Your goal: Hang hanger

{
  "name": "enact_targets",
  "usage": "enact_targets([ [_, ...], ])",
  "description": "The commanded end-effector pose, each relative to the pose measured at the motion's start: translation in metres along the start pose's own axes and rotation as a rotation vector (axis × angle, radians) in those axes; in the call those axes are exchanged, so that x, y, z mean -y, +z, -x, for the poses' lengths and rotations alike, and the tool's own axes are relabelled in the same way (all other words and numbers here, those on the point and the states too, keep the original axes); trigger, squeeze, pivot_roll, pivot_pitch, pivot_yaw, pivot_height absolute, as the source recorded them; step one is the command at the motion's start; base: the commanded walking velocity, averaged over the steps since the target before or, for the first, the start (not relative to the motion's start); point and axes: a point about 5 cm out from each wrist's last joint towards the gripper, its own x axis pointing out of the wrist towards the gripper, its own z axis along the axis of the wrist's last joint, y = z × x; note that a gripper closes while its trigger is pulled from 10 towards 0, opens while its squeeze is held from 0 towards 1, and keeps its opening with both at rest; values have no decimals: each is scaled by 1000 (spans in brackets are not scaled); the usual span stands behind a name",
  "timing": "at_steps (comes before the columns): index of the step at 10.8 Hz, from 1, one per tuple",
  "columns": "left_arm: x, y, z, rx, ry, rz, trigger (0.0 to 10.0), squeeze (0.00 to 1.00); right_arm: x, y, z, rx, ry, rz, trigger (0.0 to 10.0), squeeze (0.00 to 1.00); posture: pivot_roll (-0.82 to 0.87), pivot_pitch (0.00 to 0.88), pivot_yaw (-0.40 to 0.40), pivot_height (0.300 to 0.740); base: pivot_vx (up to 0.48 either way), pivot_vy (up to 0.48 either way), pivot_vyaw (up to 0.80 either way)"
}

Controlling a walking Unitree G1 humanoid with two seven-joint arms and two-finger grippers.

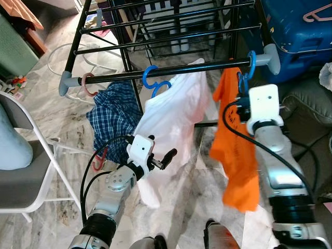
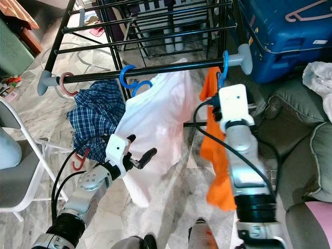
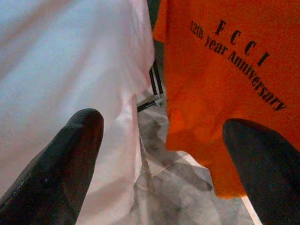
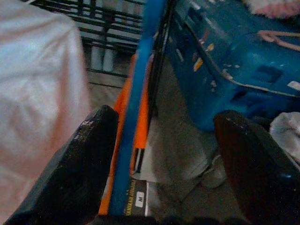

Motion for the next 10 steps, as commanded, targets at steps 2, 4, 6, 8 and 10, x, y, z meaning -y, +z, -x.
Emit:
enact_targets([
  [2,-6,-7,6,-31,14,-9,10000,0,-13,-6,6,-36,13,-14,9373,0,-303,201,230,740,0,0,0],
  [4,-6,-7,6,-35,12,-10,10000,0,-22,-7,10,-50,38,-50,0,0,-304,202,234,740,0,0,0],
  [6,-5,-7,5,-36,5,-11,10000,0,-33,-4,10,-44,73,-68,0,0,-305,202,236,740,0,0,0],
  [8,-5,-7,5,-37,3,-11,10000,0,-32,-5,11,-50,63,-66,0,0,-307,204,238,740,0,0,0],
  [10,-5,-7,6,-38,1,-12,10000,0,-28,-10,13,-76,39,-63,0,0,-306,205,241,740,0,0,0],
])
